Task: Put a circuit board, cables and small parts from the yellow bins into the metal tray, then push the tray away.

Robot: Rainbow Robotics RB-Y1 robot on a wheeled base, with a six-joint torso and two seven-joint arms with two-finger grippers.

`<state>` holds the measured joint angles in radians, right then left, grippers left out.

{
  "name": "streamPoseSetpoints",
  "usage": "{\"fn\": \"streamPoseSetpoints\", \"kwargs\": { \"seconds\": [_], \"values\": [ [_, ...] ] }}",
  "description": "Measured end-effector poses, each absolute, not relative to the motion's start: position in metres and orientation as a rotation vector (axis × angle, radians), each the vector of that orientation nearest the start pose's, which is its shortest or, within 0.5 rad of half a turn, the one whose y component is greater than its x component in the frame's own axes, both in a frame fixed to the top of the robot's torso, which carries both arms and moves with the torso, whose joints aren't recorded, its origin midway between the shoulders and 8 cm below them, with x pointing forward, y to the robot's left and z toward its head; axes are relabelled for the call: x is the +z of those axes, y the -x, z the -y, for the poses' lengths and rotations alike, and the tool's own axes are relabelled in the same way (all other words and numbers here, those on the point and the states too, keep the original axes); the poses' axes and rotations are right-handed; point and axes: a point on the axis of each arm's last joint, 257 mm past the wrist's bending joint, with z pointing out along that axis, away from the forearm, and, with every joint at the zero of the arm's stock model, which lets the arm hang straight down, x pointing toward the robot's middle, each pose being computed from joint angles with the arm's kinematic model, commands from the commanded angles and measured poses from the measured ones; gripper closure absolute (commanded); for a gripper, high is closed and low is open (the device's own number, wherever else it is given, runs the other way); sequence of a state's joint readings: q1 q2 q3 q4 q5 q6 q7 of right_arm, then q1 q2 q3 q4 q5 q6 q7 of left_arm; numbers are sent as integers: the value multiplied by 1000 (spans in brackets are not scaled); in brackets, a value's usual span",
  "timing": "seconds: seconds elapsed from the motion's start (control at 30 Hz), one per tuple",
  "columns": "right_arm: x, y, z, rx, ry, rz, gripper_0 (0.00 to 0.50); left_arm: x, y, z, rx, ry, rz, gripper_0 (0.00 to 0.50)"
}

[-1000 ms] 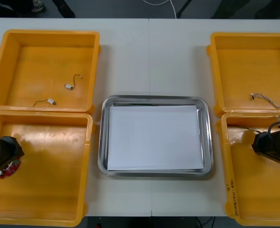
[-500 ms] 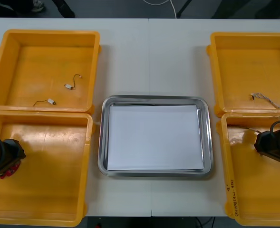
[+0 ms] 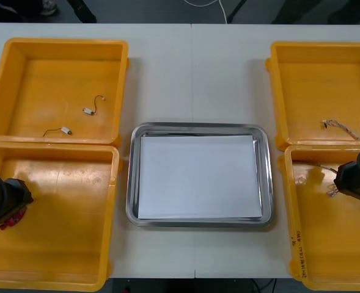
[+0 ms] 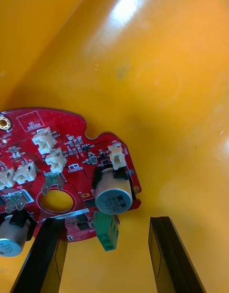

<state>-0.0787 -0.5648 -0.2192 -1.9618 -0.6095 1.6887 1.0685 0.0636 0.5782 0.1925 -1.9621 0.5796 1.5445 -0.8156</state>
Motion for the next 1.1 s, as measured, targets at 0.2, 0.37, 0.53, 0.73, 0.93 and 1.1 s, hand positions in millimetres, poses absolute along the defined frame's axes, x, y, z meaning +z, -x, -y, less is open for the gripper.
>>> {"fn": "streamPoseSetpoints", "kwargs": {
  "seconds": [0.2, 0.37, 0.53, 0.73, 0.93, 1.1],
  "values": [
    [-271, -379, 368, 152, -577, -2667, 500, -320, -361, -389, -146, 959, -2586, 224],
    [-273, -375, 367, 160, -575, -2672, 500, -321, -360, -387, -142, 952, -2592, 500],
    [-271, -375, 365, 174, -575, -2670, 500, -322, -361, -387, -142, 950, -2591, 500],
    [-267, -378, 369, 177, -585, -2655, 499, -322, -361, -387, -142, 949, -2591, 500],
    [-256, -387, 370, 180, -579, -2628, 171, -322, -360, -387, -141, 950, -2594, 500],
    [-253, -390, 369, 183, -574, -2622, 0, -323, -346, -388, -109, 970, -2643, 500]
  ]
}}
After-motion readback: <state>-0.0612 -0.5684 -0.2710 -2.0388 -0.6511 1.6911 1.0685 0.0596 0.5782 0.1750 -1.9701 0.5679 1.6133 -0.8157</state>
